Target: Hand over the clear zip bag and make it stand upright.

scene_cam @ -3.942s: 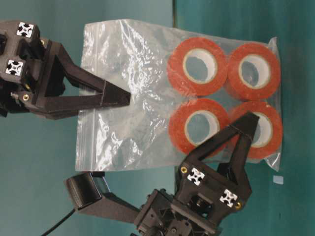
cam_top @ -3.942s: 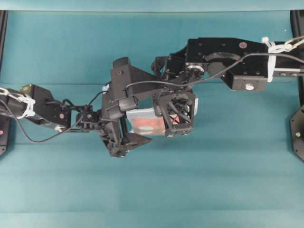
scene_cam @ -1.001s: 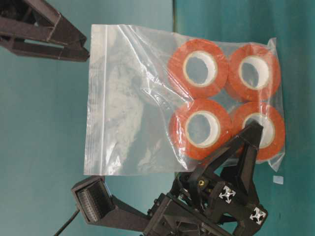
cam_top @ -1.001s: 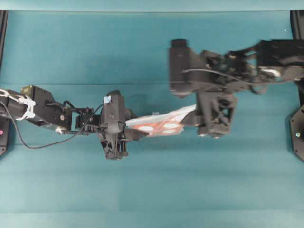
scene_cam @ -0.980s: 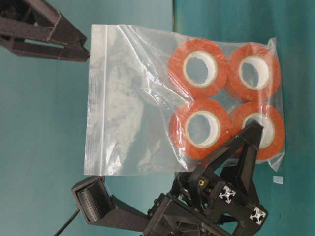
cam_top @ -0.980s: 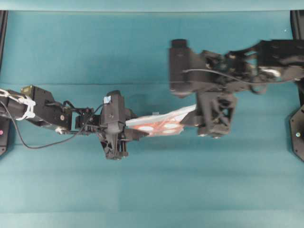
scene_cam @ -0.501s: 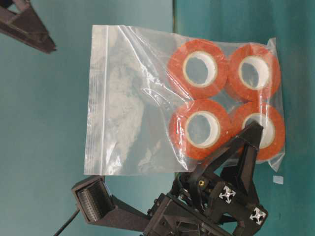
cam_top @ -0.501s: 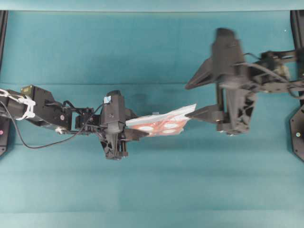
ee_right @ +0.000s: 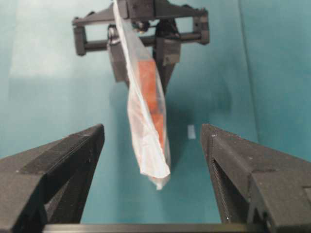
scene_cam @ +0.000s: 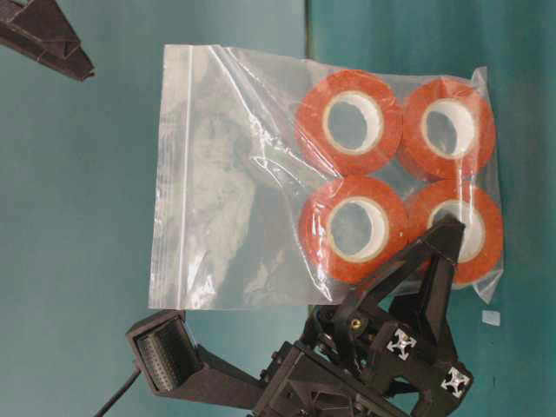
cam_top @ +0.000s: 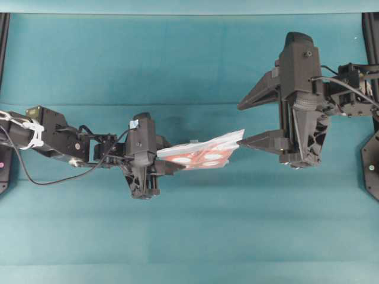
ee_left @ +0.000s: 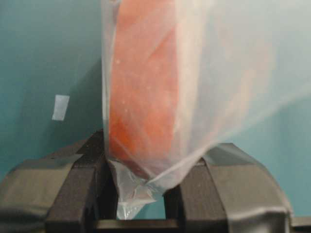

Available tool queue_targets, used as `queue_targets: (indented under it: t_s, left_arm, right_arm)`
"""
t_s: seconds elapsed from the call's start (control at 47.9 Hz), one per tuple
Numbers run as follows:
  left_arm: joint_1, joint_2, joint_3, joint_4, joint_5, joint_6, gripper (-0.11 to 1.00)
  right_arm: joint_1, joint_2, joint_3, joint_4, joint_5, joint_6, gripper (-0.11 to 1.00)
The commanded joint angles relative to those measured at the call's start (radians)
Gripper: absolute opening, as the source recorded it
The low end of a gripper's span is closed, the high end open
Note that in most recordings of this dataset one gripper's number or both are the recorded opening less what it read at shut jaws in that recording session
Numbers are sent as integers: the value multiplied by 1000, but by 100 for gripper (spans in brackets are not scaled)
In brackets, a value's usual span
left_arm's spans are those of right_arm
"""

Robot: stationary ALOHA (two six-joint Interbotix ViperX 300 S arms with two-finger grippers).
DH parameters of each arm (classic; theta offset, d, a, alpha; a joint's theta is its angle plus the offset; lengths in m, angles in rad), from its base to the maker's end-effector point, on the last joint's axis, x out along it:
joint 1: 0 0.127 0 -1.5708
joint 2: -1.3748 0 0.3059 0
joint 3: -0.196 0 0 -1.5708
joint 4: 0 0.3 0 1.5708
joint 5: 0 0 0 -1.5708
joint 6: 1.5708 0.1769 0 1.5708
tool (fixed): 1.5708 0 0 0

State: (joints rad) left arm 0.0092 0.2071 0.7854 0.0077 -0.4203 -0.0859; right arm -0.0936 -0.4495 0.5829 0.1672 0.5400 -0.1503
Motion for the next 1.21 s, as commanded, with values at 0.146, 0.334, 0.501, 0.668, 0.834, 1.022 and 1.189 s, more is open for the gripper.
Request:
queue_targets:
  t_s: [0.146, 0.334, 0.501, 0.668, 0.834, 1.022, 1.189]
  left_arm:
    - [-3, -11, -6, 2, 6, 3, 24]
    - [-3, -9, -6, 2, 6, 3, 24]
    - [-3, -11, -8, 0, 6, 3, 24]
    - [-2, -9, -6, 0, 6, 2, 24]
    - [-3, -9, -5, 2, 6, 3, 24]
    - [-3, -11, -5, 0, 6, 2, 24]
    - [-2, -11, -5, 2, 6, 2, 24]
  right_arm:
    - [0, -17, -6, -2, -8, 9, 86]
    - [-2, -18, -3, -2, -6, 9, 86]
    - [-2, -28, 3, -2, -6, 9, 86]
    - [0, -32, 6, -2, -5, 11, 86]
    - [0, -37, 9, -2, -6, 11, 86]
    - [0, -41, 12, -2, -6, 11, 86]
    - [0, -40, 14, 0, -5, 11, 86]
